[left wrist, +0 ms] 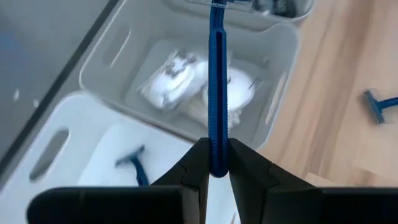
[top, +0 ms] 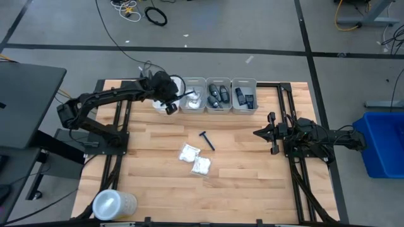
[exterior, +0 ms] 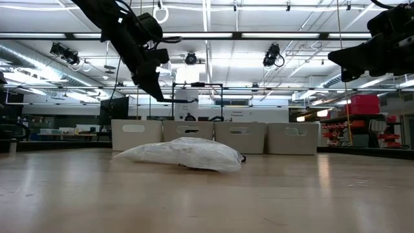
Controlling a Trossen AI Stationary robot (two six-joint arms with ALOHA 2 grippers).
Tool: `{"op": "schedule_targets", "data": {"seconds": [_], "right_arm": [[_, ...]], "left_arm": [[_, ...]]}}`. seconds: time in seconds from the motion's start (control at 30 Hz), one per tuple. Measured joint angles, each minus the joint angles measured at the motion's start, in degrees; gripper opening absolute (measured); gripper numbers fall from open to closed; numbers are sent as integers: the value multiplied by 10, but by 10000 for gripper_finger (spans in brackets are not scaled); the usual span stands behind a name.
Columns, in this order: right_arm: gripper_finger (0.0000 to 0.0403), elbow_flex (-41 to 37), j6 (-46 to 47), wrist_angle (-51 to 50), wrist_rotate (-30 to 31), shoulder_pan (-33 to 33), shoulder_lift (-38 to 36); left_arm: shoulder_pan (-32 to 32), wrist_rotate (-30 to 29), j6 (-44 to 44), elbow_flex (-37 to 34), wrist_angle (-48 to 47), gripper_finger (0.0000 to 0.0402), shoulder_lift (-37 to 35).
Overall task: Pick & Place Travel size toiletries
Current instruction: Put the blue razor into the white bin
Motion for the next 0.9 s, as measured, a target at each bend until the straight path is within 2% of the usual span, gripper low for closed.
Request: {"op": "schedule_targets", "data": {"seconds": [0.4, 0.6, 0.9], "right_arm": [[14, 0, 0, 0, 0, 0, 0], [14, 0, 0, 0, 0, 0, 0], [14, 0, 0, 0, 0, 0, 0]], "left_arm": [[20, -49, -116, 0, -43, 57, 0], [20, -54, -126, 0, -43, 57, 0], [35, -127, -211, 0, -54, 56, 0]]}}
